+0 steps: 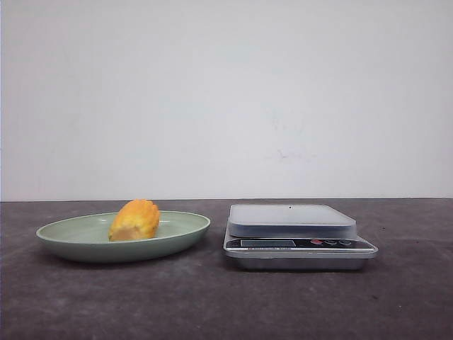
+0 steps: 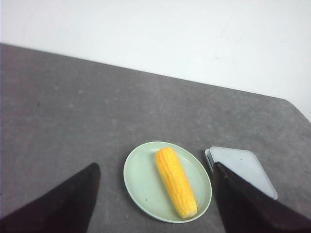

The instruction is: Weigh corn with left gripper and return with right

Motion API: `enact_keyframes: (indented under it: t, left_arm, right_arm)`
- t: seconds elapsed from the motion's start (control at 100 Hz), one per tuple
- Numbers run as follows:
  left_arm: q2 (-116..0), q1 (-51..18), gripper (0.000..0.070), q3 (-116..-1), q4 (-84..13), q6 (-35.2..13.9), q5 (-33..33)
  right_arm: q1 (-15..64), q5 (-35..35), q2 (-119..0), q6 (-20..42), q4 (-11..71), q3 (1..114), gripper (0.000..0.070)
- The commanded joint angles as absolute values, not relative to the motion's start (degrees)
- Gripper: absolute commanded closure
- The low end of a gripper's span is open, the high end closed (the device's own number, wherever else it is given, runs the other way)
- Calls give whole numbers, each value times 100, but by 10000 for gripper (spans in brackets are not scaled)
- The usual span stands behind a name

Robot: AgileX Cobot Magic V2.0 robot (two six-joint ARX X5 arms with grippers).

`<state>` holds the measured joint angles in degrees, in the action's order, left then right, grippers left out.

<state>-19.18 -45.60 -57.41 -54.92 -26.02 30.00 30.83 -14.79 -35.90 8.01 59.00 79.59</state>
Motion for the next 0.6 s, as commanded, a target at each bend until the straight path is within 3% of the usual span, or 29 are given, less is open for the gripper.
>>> enact_keyframes:
  t: [0.0, 0.11, 0.27, 0.32, 0.35, 0.38, 0.39, 0.59]
  left_arm:
    - [-2005, -4604, 267, -5798, -5430, -2458, 2995]
    - [-2025, -4604, 291, -5721, -5332, -2451, 2998]
    - [-2023, -4604, 517, -5459, -5037, -2355, 2989]
    - [-2023, -4604, 610, -5365, -4945, -2338, 2963]
    - [-2023, -4604, 687, -5306, -4864, -2324, 2939]
    - [-2023, -4604, 700, -5245, -4781, -2316, 2919]
    - [-2023, -4604, 700, -5225, -4751, -2316, 2910]
    - [-2047, -4604, 700, -5028, -4447, -2316, 2840]
  right_arm:
    - [3127, -1487, -3308, 958, 5889, 7745, 197]
    - [3127, -1483, -2766, 1087, 5885, 7155, 197]
    - [3127, -1358, -2158, 1417, 5824, 6287, 219]
    - [3127, -1356, -2025, 1461, 5734, 6073, 336]
    - [3127, -1356, -1964, 1457, 5680, 5961, 487]
    - [3127, -1358, -1916, 1450, 5625, 5867, 678]
    - [3127, -1356, -1900, 1441, 5599, 5835, 700]
    - [3127, -1347, -1859, 1474, 5253, 5564, 690]
